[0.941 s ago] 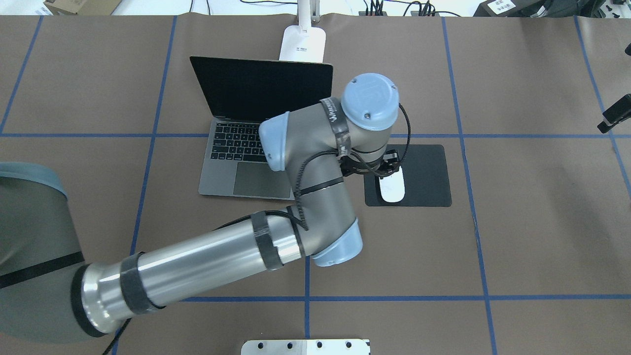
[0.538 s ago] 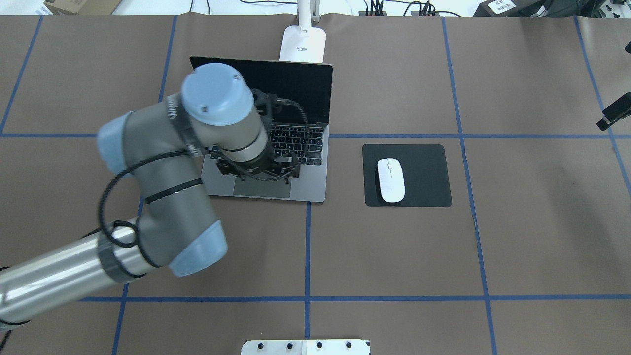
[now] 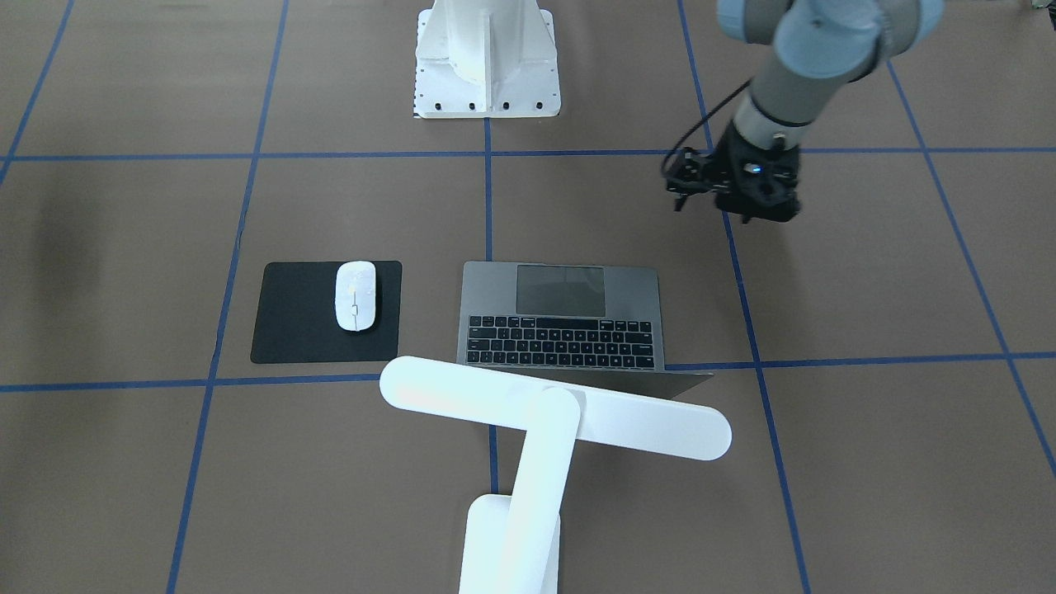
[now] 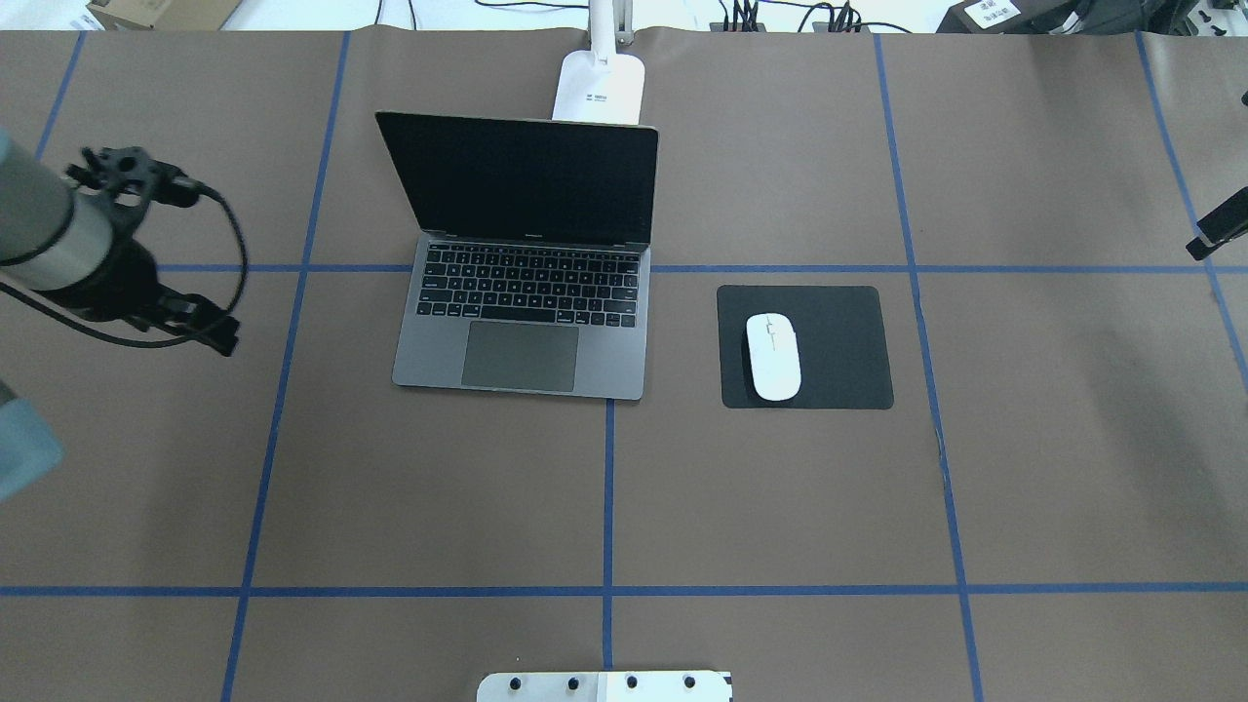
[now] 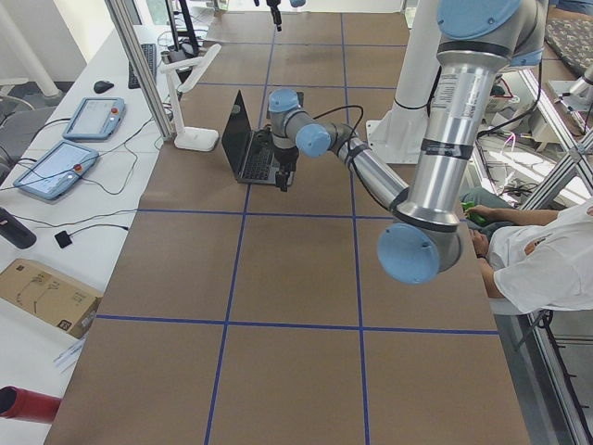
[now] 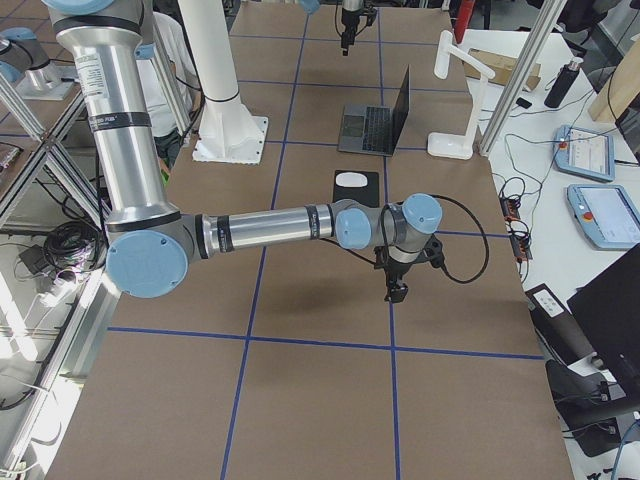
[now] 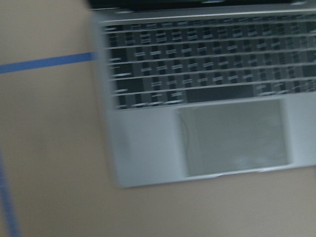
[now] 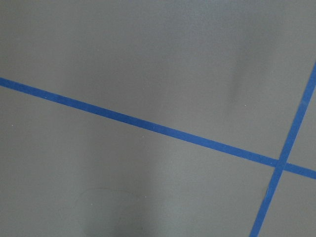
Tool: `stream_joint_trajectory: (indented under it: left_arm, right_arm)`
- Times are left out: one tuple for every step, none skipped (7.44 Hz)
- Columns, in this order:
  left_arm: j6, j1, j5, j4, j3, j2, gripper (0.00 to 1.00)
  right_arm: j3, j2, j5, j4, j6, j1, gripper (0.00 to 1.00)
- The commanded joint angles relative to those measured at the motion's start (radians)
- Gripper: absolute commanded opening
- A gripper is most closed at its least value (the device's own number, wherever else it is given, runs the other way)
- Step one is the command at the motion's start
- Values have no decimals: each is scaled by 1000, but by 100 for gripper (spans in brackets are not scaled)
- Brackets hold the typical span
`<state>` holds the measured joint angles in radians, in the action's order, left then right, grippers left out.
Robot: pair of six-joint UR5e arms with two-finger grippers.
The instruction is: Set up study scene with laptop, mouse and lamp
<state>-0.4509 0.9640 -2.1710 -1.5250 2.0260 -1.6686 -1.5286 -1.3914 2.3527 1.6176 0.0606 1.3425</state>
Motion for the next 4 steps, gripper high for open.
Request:
stream_joint_trajectory:
  left_arm:
    - [402, 283, -111, -1, -117, 128, 99]
    - [520, 354, -122, -3, -177, 157, 99]
    - [544, 414, -122, -4, -229, 156, 99]
    - [543, 430, -121, -3, -254, 148, 99]
  right_arm:
    - [-2, 2, 7, -2, 5, 12, 99]
    - [-4, -1, 7, -2, -5, 24, 99]
    - [-7, -3, -4, -2, -4, 36, 99]
    - [-4, -18, -4, -2, -4, 41, 99]
